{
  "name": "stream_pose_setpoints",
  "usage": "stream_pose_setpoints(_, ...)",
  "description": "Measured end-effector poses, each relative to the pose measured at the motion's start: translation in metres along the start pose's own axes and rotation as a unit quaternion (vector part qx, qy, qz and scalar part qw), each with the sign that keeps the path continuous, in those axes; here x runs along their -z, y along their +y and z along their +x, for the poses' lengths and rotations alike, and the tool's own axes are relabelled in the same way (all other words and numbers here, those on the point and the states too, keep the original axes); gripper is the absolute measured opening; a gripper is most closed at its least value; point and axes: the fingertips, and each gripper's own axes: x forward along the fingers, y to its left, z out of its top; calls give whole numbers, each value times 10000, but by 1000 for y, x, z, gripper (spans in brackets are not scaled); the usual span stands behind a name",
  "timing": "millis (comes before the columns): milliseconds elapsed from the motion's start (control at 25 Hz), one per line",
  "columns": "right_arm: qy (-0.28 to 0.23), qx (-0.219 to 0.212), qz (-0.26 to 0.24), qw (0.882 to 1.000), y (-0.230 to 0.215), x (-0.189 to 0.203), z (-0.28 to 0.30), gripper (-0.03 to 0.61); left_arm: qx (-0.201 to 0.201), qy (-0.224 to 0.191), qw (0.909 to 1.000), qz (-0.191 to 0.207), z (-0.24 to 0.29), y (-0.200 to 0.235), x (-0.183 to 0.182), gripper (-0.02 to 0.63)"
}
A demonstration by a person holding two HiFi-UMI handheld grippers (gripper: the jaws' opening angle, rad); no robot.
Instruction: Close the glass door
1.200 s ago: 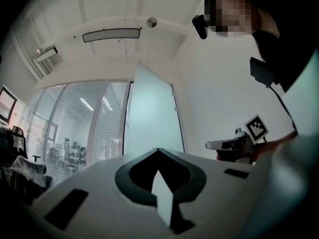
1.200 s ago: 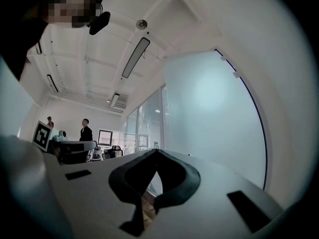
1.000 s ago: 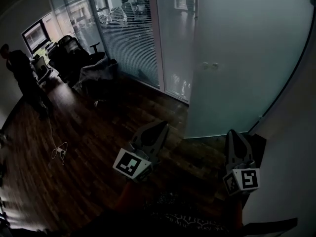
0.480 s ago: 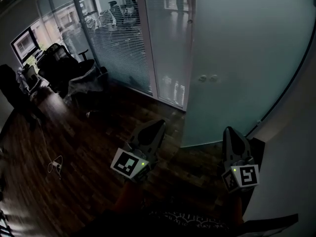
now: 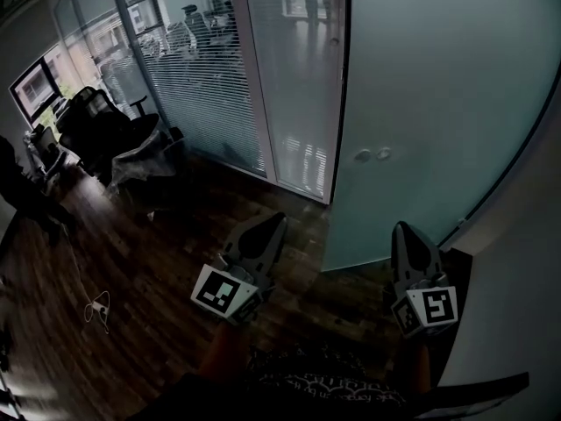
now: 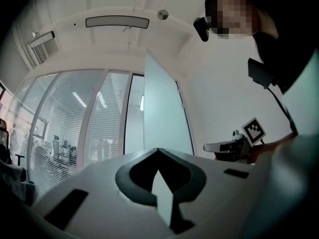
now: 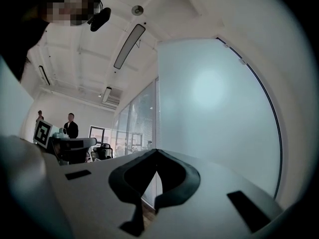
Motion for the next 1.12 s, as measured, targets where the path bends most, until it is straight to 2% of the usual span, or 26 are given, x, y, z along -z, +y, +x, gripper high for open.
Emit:
stream_pose_setpoints(240,93,7,-151,9998,-13,10,17,3,22,61,10000,-14,12,10,7,2)
stream_pose_setpoints(480,128,24,-32,9999,-19,14,33,3,2,83,9999,-76,24,18,12,2)
stream_pose_setpoints(640,147,-19,-181,9997,-25,19,48,3,-28,97,9999,-61,33,25,17,2)
stream_pose_setpoints(840,222,-27,-166,9996,-38,28,72,3,-136,59,9999,-24,49,40,19,2)
stream_pose_setpoints(1000,160,-72,49,9998,-43,30,94,3,-155,55,9999,-8,65,52,25,2)
stream_pose_setpoints(1120,200,-48,-82,9998,-56,36,108,3,-157,65,9999,20,80,59,28,2)
